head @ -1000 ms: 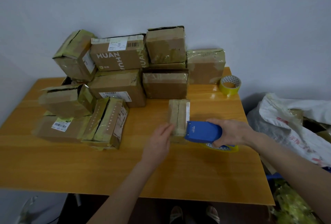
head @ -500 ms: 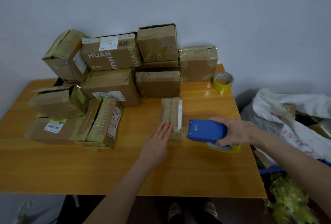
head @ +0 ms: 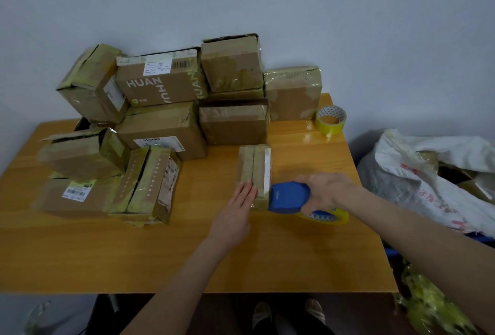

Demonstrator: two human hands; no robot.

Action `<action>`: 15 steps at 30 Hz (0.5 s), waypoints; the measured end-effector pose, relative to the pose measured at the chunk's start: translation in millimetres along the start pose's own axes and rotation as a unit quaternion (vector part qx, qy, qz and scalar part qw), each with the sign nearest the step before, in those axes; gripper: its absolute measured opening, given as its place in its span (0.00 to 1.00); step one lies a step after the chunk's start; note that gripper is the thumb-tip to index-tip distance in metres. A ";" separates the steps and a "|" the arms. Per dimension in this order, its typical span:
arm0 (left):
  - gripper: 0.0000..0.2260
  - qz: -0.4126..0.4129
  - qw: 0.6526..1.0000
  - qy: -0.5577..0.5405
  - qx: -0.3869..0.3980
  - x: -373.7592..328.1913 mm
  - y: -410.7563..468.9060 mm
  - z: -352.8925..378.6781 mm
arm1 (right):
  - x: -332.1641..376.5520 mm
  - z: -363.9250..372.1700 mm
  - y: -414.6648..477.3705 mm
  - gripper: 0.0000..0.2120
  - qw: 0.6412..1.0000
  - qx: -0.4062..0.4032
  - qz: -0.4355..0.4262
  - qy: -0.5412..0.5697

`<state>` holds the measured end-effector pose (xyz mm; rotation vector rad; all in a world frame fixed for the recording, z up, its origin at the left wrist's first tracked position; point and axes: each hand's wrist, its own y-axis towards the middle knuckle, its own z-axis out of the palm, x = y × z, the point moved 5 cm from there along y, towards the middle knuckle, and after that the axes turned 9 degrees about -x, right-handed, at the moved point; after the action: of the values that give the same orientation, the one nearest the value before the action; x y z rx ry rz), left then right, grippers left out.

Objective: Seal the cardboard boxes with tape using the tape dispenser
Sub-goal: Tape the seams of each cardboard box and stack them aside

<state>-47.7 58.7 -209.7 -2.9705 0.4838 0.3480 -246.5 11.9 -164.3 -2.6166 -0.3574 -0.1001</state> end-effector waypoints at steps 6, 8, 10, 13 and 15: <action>0.37 0.000 1.000 -0.012 0.004 0.0 -0.5 -1.1 | 5.6 -12.6 10.3 0.24 1.000 0.016 -0.009 -0.005; 0.37 0.001 1.000 -0.015 0.008 0.6 -1.6 -0.7 | 7.3 -13.0 13.8 0.25 0.999 0.033 0.006 -0.002; 0.37 0.004 1.000 -0.012 0.011 1.3 -3.2 -1.9 | 8.2 -10.6 14.6 0.25 0.999 0.033 0.036 -0.017; 0.37 0.008 1.000 -0.008 0.008 0.4 -3.5 -0.5 | -2.6 -3.0 12.1 0.23 0.998 0.014 0.058 -0.038; 0.38 0.005 1.000 -0.005 -0.003 2.0 -1.4 -0.5 | -19.2 -7.5 11.2 0.24 0.994 -0.022 0.081 0.069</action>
<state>-45.3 59.3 -209.6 -2.9715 0.4971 0.3649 -262.0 -5.6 -165.6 -2.6534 -0.0962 -0.2338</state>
